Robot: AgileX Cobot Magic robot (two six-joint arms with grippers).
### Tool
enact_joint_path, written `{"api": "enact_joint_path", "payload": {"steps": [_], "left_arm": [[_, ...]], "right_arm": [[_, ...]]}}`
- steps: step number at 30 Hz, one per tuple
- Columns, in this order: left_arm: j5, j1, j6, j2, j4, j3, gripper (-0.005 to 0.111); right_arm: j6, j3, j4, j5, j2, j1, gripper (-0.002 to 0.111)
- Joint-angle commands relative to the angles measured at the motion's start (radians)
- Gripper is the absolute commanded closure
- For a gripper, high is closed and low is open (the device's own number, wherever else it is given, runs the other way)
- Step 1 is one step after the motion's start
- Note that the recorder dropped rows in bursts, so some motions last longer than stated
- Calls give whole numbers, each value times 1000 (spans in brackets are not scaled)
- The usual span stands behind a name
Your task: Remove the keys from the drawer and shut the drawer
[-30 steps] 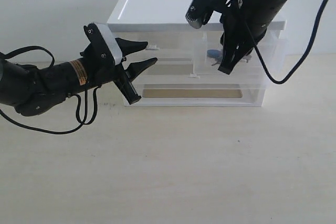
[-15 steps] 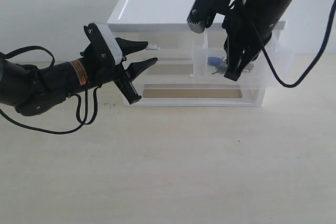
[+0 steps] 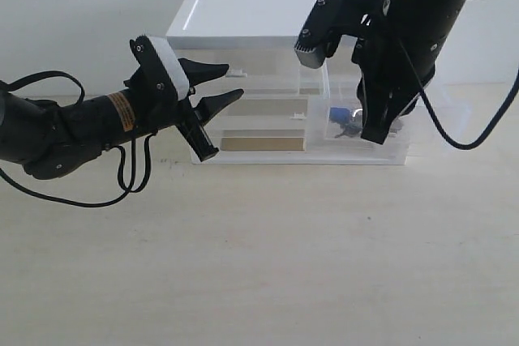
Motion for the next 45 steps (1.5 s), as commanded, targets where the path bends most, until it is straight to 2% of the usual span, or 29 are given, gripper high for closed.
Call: {"api": "enact_joint_path", "payload": {"steps": [1,3,4,6,21,27,30,39,45], "left_arm": [[21,-1,-10,9,-41,-9,68],[21,-1,-10,9,-41,-9,68],[21,-1,-10,9,-41,-9,68],[21,-1,-10,9,-41,-9,68],[21,-1,-10,9,-41,-9,68],[21,-1,-45,9,-37,-9,68],[21,-1,-45,9,-37,-9,68],[21,-1,-45,9,-37,-9,68],[21,-1,-45,9,-37,-9,68]], "right_arm": [[99,5,-63,-1,-10,-9,98],[104,5,-61,5,-10,-9,76],[104,5,-61,16,-10,-9,69],[104,5,-63,40,-10,-9,64],[111,1,50,12,-175,-9,64],[320,-6,14,-78,-241,-9,64],[414,-31,-66,-63,-199,-10,64],[362,-199,-31,68,24,-31,64],[344,-237,-30,85,112,-32,64]]}}
